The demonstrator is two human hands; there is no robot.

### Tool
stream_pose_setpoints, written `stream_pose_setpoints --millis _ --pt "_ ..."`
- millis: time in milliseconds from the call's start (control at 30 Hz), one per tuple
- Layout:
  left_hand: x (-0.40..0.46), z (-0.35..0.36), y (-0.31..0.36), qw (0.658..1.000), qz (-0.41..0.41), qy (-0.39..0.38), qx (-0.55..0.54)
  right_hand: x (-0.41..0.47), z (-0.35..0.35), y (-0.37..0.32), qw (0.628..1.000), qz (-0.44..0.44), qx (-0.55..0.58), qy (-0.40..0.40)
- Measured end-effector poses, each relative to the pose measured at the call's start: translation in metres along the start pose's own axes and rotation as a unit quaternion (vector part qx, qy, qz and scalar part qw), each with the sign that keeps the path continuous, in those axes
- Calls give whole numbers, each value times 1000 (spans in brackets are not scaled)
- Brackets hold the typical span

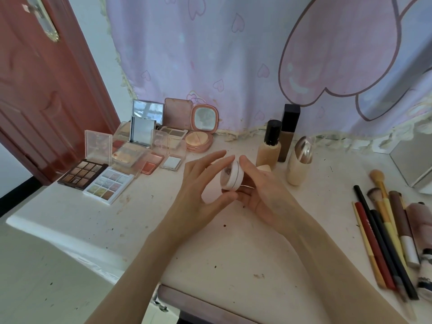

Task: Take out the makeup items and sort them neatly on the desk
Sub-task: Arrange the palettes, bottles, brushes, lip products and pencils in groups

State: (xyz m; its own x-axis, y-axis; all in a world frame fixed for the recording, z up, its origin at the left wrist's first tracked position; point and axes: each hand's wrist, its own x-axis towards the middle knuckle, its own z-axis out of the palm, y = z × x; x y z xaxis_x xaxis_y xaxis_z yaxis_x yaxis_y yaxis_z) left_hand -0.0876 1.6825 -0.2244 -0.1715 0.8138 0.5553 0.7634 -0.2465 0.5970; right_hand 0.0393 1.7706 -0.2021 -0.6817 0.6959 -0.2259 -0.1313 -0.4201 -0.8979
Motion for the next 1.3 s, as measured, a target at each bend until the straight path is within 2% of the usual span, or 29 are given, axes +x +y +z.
stream_pose_setpoints --millis 133,267,467,567,633,700,767,833,1067,1133,1233,1300 --pt "1 -6 -1 998 -34 3 -55 0 0 1 1000 10 -10 -11" --pt "1 -4 -1 995 -64 27 -67 -1 2 3 1000 1 -25 -18" --pt "1 -11 -4 977 -144 105 -121 -3 9 6 999 -21 37 -28" --pt "-10 -26 -13 960 -201 164 -100 -4 14 8 998 -13 60 -35" --pt "-24 -38 -20 956 -228 176 -56 -2 17 12 999 -22 19 -40" --pt "-39 -50 -25 954 -241 176 -9 1 23 16 994 -38 -91 -41" --pt "-52 -59 -29 952 -249 171 44 7 31 20 971 -68 -226 -43" --pt "-61 -66 -32 946 -259 171 91 14 41 25 947 -103 -298 -54" --pt "-76 -77 -43 932 -261 168 184 41 73 44 911 -172 -369 -65" --pt "-80 -76 -46 925 -247 173 233 47 77 47 879 -201 -427 -61" --pt "-81 -75 -55 913 -228 138 307 55 82 52 824 -231 -514 -60" --pt "-79 -74 -60 907 -234 139 322 60 86 54 808 -234 -538 -57"
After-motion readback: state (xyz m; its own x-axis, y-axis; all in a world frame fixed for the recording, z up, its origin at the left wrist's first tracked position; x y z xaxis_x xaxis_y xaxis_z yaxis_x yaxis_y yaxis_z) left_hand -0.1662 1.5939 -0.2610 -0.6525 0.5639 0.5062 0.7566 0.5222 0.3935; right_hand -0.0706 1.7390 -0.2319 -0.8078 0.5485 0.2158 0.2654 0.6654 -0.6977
